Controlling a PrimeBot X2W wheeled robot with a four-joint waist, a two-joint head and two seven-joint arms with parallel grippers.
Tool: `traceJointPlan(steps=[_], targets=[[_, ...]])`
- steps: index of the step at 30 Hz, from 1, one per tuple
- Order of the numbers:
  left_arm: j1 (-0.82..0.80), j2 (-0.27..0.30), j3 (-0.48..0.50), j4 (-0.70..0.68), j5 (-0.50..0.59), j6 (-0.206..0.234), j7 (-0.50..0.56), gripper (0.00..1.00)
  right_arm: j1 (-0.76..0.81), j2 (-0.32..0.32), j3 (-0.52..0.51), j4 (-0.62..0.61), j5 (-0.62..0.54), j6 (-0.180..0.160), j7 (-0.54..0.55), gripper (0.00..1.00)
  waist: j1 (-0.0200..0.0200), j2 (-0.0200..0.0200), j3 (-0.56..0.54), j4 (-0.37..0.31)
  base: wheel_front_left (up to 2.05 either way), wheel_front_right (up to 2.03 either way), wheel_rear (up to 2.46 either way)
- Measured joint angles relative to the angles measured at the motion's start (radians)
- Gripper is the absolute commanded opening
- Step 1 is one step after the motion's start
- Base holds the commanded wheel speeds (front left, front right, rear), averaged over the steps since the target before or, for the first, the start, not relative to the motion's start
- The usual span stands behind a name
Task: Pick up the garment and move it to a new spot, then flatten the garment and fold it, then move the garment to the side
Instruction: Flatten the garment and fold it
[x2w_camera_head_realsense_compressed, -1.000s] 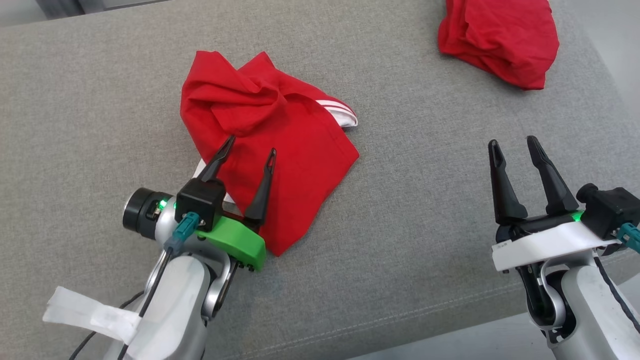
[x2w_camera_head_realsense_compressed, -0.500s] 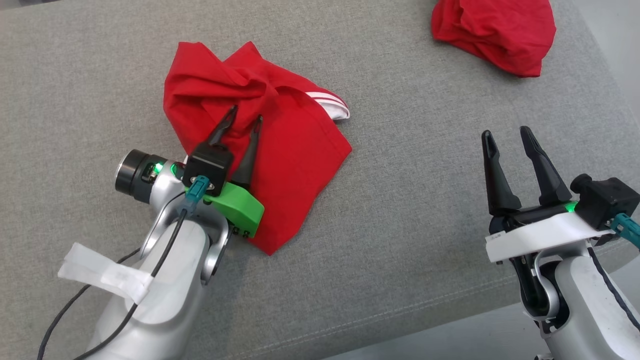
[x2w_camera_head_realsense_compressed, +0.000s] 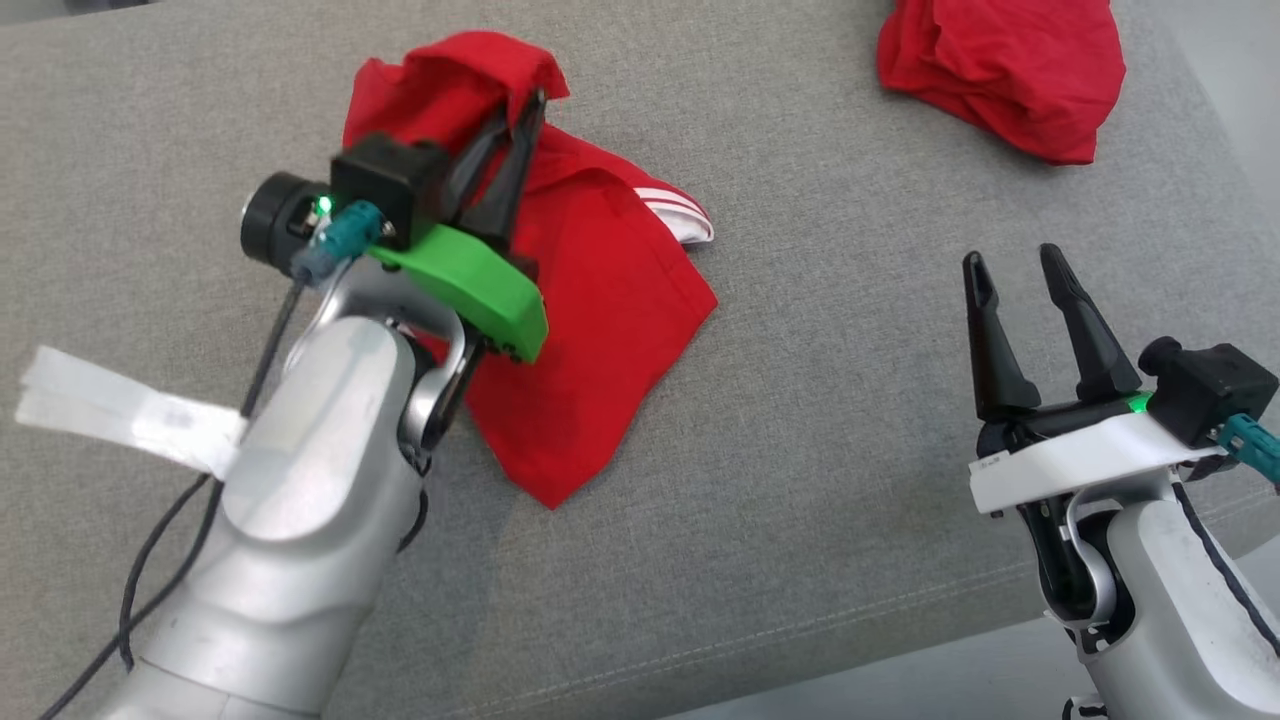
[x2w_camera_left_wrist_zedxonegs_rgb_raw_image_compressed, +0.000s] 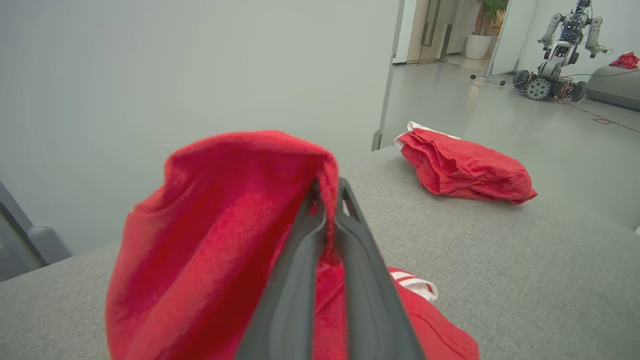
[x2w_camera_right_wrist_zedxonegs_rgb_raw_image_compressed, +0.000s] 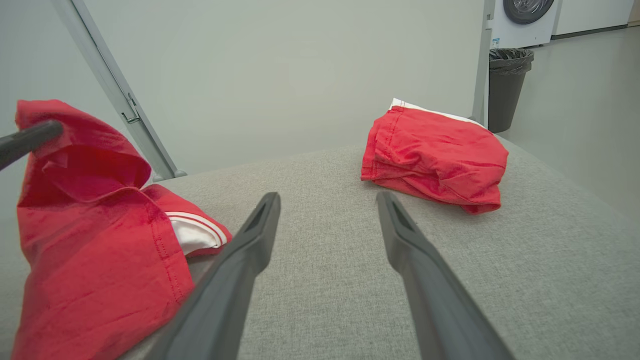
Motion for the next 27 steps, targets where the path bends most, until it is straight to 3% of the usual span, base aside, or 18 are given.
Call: traceJointPlan(steps=[10,22,27], targets=[[-0.273,-0.005,0.111,-0.107,-0.267,-0.009,0.163,0.0,-0.069,0.036,0.072,0.03,-0.009,0.045,-0.002,1.0,0.0,0.0,-0.013,-0.008,0.0,0.0,0.0],[-0.536,-0.007,0.356,-0.146,-0.273,0.158,0.132,0.0,-0.082,0.044,0.059,0.065,-0.009,0.051,-0.002,1.0,0.0,0.0,-0.022,-0.015,0.0,0.0,0.0],[-0.619,0.063,0.445,-0.148,-0.227,0.196,0.074,0.0,-0.09,0.043,0.059,0.075,-0.018,0.052,-0.002,1.0,0.0,0.0,-0.029,-0.009,0.0,0.0,0.0]])
